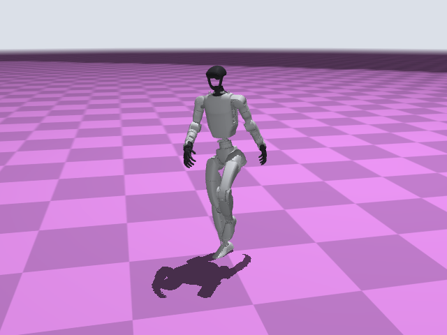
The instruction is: In place motions
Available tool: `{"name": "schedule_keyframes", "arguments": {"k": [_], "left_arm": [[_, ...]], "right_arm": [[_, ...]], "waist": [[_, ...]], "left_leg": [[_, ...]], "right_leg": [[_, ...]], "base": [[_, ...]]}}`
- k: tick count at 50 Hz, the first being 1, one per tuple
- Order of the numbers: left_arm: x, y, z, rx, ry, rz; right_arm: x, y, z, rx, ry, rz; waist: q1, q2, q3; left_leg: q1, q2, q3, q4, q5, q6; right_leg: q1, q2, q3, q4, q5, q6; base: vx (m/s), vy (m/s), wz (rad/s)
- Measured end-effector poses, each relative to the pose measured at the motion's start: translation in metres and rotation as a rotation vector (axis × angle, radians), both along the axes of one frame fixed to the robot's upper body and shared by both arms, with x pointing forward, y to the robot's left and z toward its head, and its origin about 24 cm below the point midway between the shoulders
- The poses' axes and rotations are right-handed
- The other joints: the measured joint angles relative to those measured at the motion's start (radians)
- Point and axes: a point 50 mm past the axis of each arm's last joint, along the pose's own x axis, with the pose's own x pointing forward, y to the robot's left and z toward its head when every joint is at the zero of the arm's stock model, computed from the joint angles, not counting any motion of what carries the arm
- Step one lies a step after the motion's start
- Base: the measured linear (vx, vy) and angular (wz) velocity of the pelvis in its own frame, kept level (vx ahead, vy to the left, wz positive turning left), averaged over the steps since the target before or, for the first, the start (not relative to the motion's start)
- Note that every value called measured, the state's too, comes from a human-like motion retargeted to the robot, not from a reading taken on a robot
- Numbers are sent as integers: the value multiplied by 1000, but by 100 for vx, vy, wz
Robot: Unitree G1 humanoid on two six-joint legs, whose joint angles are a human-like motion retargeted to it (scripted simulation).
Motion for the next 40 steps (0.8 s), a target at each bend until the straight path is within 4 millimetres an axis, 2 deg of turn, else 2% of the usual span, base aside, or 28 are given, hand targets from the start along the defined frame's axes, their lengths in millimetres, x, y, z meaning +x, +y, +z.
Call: {"name": "schedule_keyframes", "arguments": {"k": [3,5,7,8,9,10,12,13,15,17,18,20,22,24,25,27,29,30,32,34,35,37,38,40], "left_arm": [[24,-1,-10,29,-49,6],[44,-1,-16,19,-104,-32],[62,-2,-22,-8,-162,-74],[72,-3,-25,-20,-197,-88],[85,-4,-28,-24,-236,-93],[99,-5,-30,-24,-279,-94],[129,-10,-35,-14,-354,-102],[152,-15,-37,-15,-406,-100],[216,-23,-36,-29,-572,-140],[297,-14,-19,-32,-814,-289],[340,-5,-2,-33,-942,-402],[412,4,41,4,-1153,-673],[459,9,83,127,-1304,-900],[481,5,111,261,-1419,-1031],[488,2,120,315,-1471,-1068],[488,-7,127,349,-1558,-1103],[486,-23,126,325,-1612,-1125],[485,-28,125,311,-1624,-1125],[477,-35,114,273,-1607,-1098],[458,-37,89,209,-1529,-1035],[444,-35,74,170,-1470,-988],[395,-32,32,65,-1294,-906],[362,-33,10,5,-1185,-867],[281,-28,-25,-95,-935,-775]], "right_arm": [[-11,1,-13,1,64,2],[-33,-2,-40,16,165,-33],[-73,-7,-79,25,328,-80],[-98,-11,-99,16,427,-105],[-125,-17,-118,-3,530,-130],[-154,-24,-135,-26,635,-155],[-217,-52,-162,-102,857,-229],[-245,-68,-169,-159,961,-260],[-290,-102,-174,-276,1158,-361],[-328,-135,-170,-351,1324,-550],[-343,-146,-166,-356,1403,-648],[-369,-161,-155,-294,1550,-816],[-405,-173,-143,-240,1673,-980],[-452,-176,-129,-241,1772,-1134],[-474,-175,-121,-260,1803,-1201],[-517,-171,-103,-315,1840,-1304],[-541,-161,-93,-327,1875,-1371],[-547,-157,-90,-323,1888,-1384],[-545,-149,-95,-291,1886,-1383],[-528,-144,-106,-251,1859,-1337],[-513,-144,-114,-232,1838,-1294],[-489,-143,-127,-239,1792,-1188],[-476,-143,-132,-252,1766,-1136],[-448,-141,-143,-307,1711,-1017]], "waist": [[-66,56,2],[-111,75,-22],[-156,70,-57],[-172,61,-69],[-181,61,-74],[-188,66,-76],[-221,111,-103],[-282,144,-122],[-387,182,-154],[-474,205,-82],[-516,226,-19],[-583,234,76],[-607,239,107],[-607,246,83],[-606,252,58],[-602,251,-27],[-560,242,-75],[-543,240,-85],[-509,236,-93],[-474,222,-84],[-455,206,-61],[-422,189,-78],[-404,181,-95],[-376,144,-110]], "left_leg": [[167,-14,-29,-116,-7,-10],[336,-67,-30,-280,-6,-34],[568,-171,-12,-565,11,-60],[703,-244,-1,-755,36,-68],[842,-321,-8,-980,14,-91],[982,-400,-26,-1223,-31,-121],[1144,-422,-10,-1500,-167,-93],[1158,-401,-18,-1586,-151,-63],[1048,-360,-113,-1610,-115,-84],[1004,-352,-158,-1597,-99,-66],[996,-336,-183,-1591,-92,-51],[988,-322,-208,-1582,-83,-37],[979,-328,-224,-1591,-73,-25],[971,-315,-197,-1605,-64,-27],[963,-309,-193,-1610,-61,-28],[938,-319,-200,-1615,-62,-30],[934,-326,-216,-1618,-66,-37],[935,-324,-223,-1621,-67,-42],[945,-325,-210,-1625,-77,-50],[985,-334,-188,-1619,-100,-60],[1030,-338,-165,-1611,-120,-65],[1056,-364,-143,-1568,-145,-66],[1057,-380,-136,-1532,-149,-69],[1067,-389,-57,-1394,-96,-88]], "right_leg": [[57,41,-51,-22,-14,0],[92,46,-99,-29,-33,7],[118,32,-138,-6,-62,15],[127,21,-153,15,-76,15],[135,25,-163,44,-88,10],[143,38,-169,77,-101,4],[111,64,-268,208,-28,-10],[40,44,-356,353,85,3],[-246,-42,-374,712,292,41],[-487,27,-178,976,246,56],[-557,-1,-215,1101,211,26],[-696,-71,-251,1322,142,-19],[-842,-71,-238,1467,80,-45],[-941,-38,-230,1519,45,-36],[-968,-33,-241,1521,31,-34],[-972,-65,-251,1487,3,-36],[-897,-74,-256,1399,-4,-37],[-838,-73,-266,1335,1,-38],[-688,-52,-274,1157,25,-23],[-493,4,-254,930,52,5],[-369,41,-229,802,65,22],[-155,83,-201,510,89,56],[-56,75,-207,363,12,90],[113,78,-191,174,-30,104]], "base": [[4,5,87],[32,9,88],[52,7,67],[51,3,19],[47,4,-18],[45,8,-36],[36,11,15],[6,13,100],[-36,14,123],[-67,17,107],[-72,18,105],[-58,17,94],[-19,7,45],[21,-14,25],[42,-23,39],[47,-26,35],[24,-21,0],[-2,-10,-20],[-10,-2,-38],[5,1,-67],[20,-1,-86],[31,-2,-75],[36,0,-55],[27,0,-71]]}}
